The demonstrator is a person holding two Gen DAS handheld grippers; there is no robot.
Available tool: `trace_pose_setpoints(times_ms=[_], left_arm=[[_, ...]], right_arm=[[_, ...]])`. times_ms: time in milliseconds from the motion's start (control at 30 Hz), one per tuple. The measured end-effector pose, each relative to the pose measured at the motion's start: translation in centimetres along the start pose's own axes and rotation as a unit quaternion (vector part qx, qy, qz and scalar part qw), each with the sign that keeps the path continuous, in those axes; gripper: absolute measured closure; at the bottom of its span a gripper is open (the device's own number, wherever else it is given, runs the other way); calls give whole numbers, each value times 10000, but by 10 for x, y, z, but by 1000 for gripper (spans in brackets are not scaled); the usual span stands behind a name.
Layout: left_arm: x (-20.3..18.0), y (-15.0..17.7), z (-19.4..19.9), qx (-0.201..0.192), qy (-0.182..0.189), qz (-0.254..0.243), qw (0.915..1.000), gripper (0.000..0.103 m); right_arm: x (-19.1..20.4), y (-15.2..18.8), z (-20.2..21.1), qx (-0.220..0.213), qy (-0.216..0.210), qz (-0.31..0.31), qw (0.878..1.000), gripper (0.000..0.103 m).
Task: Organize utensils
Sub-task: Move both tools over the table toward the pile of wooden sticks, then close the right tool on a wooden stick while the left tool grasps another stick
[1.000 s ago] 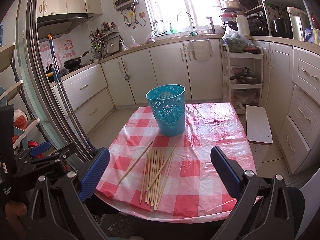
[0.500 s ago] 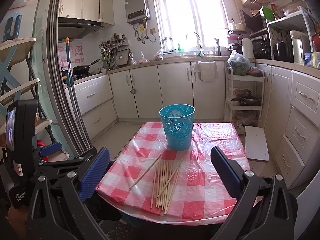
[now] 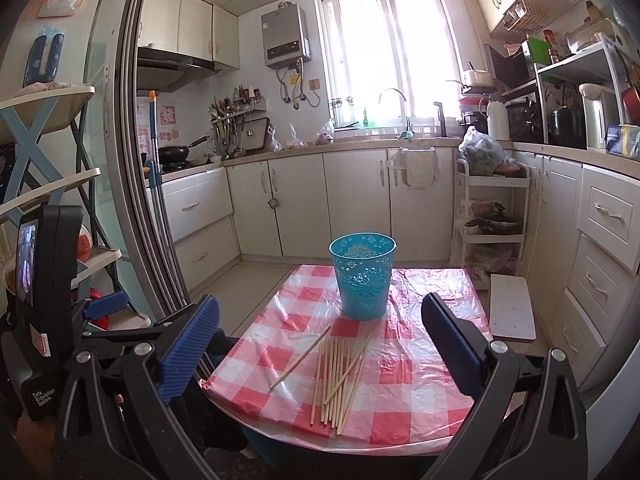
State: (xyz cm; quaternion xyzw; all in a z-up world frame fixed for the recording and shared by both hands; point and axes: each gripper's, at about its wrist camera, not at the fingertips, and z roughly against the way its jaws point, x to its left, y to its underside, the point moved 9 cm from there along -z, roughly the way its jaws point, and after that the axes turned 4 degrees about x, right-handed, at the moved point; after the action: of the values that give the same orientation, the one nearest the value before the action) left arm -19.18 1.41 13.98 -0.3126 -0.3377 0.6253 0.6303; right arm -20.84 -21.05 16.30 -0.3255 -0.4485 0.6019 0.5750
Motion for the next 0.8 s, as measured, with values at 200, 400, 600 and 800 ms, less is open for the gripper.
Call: trace_pose_setpoints(times_ms=[200,400,600,800], left_arm=[[3,11,-19,251,139,-11,9996,8],[0,28,-58,682,200,18,9975,8],[-8,43,-108,1196,277,-11,9924,8],[-23,44,-165,1595,362,-108,9865,8]], right_arm=[[-16,16,-23,343,196,-23,9992,6],[-43,58,-78,1136,392,-62,9927,6],[-63,104,-158,2074,200,-252,9777,29],[-75,137,-233,2828,-5,-728,9564,61]])
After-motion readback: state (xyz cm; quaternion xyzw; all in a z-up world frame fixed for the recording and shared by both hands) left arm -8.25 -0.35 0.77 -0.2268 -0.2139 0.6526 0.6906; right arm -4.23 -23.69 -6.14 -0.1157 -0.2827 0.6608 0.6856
